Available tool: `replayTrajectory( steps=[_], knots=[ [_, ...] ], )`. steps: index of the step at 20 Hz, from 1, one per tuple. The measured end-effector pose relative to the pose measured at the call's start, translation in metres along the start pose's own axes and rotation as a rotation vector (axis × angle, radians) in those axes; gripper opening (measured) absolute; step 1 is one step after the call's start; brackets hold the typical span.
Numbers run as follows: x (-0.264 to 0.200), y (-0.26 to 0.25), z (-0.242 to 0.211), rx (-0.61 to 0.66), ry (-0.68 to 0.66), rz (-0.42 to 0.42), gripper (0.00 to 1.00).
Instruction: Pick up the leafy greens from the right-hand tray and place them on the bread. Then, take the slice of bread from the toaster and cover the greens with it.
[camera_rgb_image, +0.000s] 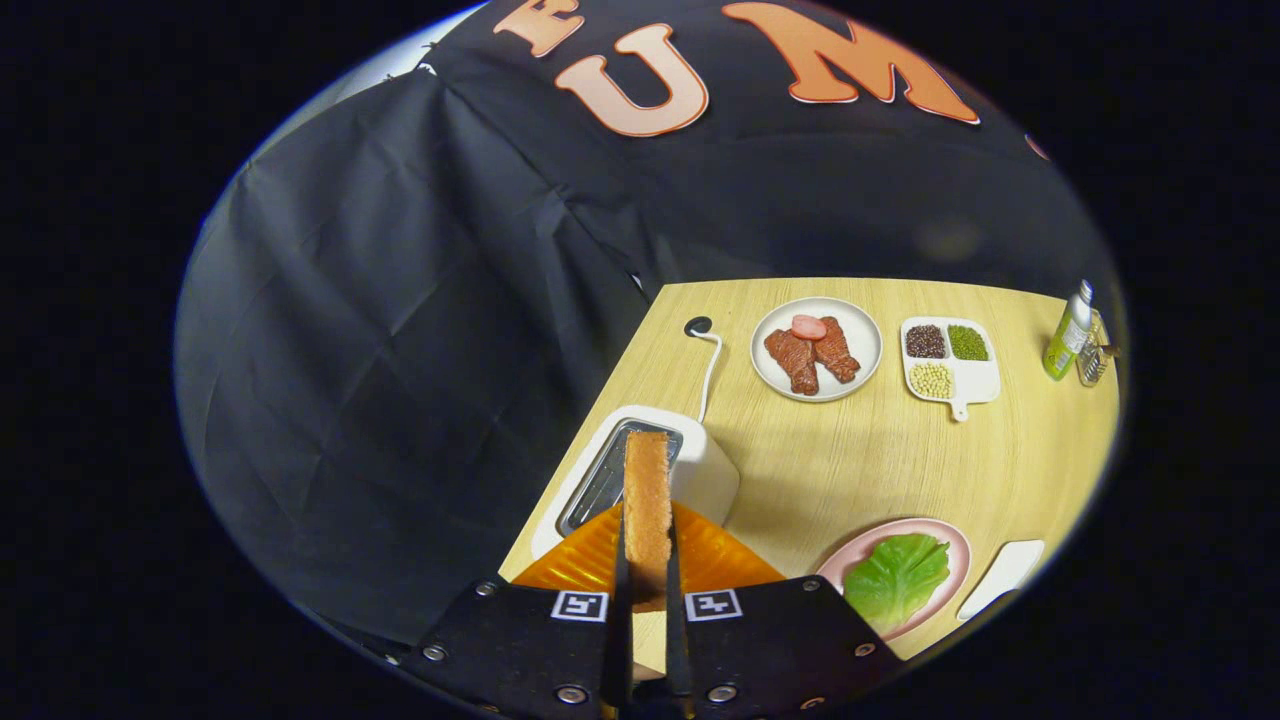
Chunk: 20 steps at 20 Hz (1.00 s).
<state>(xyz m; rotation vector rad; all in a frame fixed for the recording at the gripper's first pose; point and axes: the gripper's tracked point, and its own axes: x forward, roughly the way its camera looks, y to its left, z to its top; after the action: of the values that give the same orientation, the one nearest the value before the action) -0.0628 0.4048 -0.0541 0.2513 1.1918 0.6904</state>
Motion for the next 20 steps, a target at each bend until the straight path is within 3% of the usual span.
replayTrajectory(
  steps=[20],
  knots=[
    [-0.034, -0.124, -0.070, 0.102, -0.048, 0.056, 0.14]
  ],
)
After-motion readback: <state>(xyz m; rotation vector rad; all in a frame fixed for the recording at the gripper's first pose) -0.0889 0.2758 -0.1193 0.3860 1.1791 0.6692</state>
